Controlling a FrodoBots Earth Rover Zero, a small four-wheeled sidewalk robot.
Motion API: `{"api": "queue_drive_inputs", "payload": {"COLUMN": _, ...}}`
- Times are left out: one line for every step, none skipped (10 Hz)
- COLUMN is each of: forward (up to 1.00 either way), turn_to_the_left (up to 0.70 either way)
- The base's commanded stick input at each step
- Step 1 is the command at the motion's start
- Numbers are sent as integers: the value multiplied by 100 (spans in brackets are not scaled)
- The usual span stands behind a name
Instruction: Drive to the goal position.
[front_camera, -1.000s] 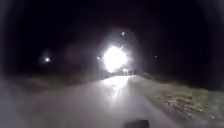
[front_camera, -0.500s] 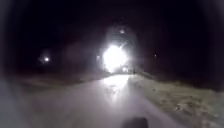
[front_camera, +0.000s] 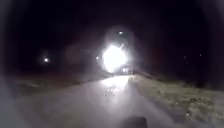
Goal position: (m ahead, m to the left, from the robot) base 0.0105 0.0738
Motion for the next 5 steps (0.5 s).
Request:
{"api": "queue_drive_inputs", "payload": {"forward": 0, "turn_to_the_left": 0}}
{"api": "queue_drive_inputs", "payload": {"forward": 0, "turn_to_the_left": 0}}
{"api": "queue_drive_inputs", "payload": {"forward": 0, "turn_to_the_left": 0}}
{"api": "queue_drive_inputs", "payload": {"forward": 0, "turn_to_the_left": 0}}
{"api": "queue_drive_inputs", "payload": {"forward": 0, "turn_to_the_left": 0}}
